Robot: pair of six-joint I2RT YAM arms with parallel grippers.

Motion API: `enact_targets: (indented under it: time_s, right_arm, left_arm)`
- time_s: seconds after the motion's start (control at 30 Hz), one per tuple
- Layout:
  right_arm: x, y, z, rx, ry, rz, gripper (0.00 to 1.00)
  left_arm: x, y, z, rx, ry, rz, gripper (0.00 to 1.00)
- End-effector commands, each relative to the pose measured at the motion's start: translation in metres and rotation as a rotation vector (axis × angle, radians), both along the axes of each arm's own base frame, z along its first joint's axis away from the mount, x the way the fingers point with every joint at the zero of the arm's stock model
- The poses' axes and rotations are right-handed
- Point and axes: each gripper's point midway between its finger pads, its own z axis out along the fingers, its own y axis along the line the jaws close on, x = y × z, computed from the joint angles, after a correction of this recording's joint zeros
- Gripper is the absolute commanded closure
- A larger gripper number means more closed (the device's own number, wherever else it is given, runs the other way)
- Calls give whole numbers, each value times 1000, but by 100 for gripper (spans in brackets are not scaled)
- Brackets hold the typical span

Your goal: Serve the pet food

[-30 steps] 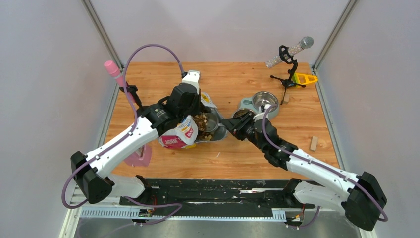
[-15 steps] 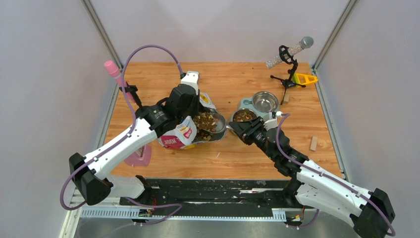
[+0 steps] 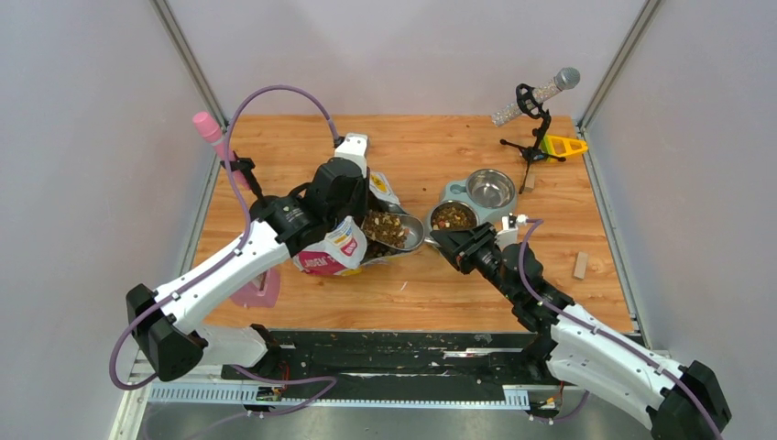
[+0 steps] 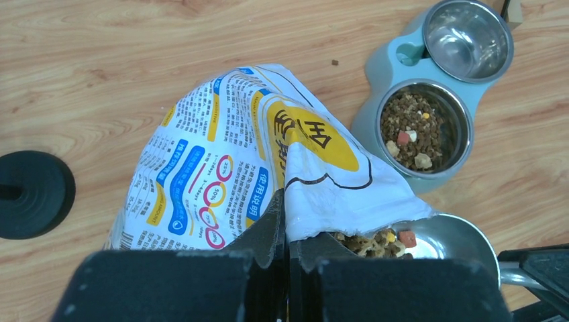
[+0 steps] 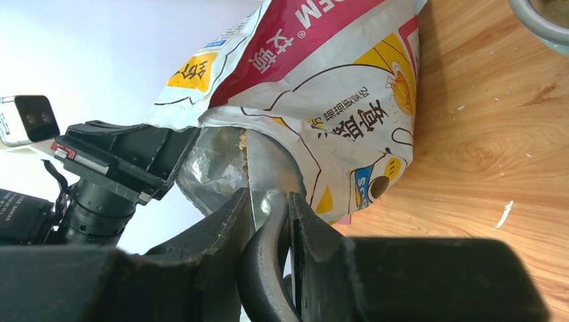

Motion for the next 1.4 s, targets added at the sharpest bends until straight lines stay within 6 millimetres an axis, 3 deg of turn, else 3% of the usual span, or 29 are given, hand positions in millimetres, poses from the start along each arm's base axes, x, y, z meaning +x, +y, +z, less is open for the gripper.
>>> enact_targets:
  time_s: [0.0, 0.07, 0.1, 0.17, 0.23, 0.27, 0.33, 0.4, 0.47, 0.53, 0.57, 0.67, 0.77, 0.87, 1.13, 1.37]
  right_arm:
    - [10, -12, 27, 54, -34, -54, 100]
    - [8, 3, 32, 18, -57, 22, 100]
    - [8, 5, 21, -66, -7, 37, 100]
    - [14, -7, 12, -150, 58, -32, 100]
    - [13, 7, 30, -48, -55, 25, 100]
    - [11, 10, 19, -75, -22, 56, 100]
    - [13, -8, 2, -166, 96, -21, 100]
    - [16, -7, 23, -110, -9, -29, 100]
    - [11, -2, 19, -177, 4, 22, 100]
    - [16, -30, 11, -262, 99, -113, 100]
    - [17, -34, 9, -238, 82, -133, 100]
    - [12, -9, 38, -94, -82, -12, 100]
    - [11, -9, 34, -132, -48, 4, 100]
    - [5, -7, 45, -48, -106, 26, 100]
    - [-2, -22, 49, 112, -124, -21, 100]
    - [-7, -31, 40, 224, -88, -42, 100]
  left_arm:
    - [4, 10, 58, -123, -139, 59, 100]
    - [5, 10, 58, -124, -142, 66, 100]
    - [5, 9, 58, -122, -141, 63, 100]
    - [6, 8, 60, -123, -140, 60, 100]
    - [6, 7, 60, -126, -141, 57, 100]
    - [6, 6, 59, -123, -136, 52, 100]
    - [6, 7, 58, -116, -133, 56, 100]
    - [7, 8, 57, -114, -138, 60, 100]
    - [7, 7, 57, -111, -138, 57, 100]
    - [7, 8, 57, -107, -136, 61, 100]
    - [7, 9, 58, -108, -138, 63, 100]
    - [7, 9, 58, -108, -143, 61, 100]
    - [7, 9, 59, -111, -145, 62, 100]
    - [7, 9, 60, -117, -150, 64, 100]
    - [6, 12, 62, -121, -155, 72, 100]
    - [5, 16, 65, -130, -174, 86, 100]
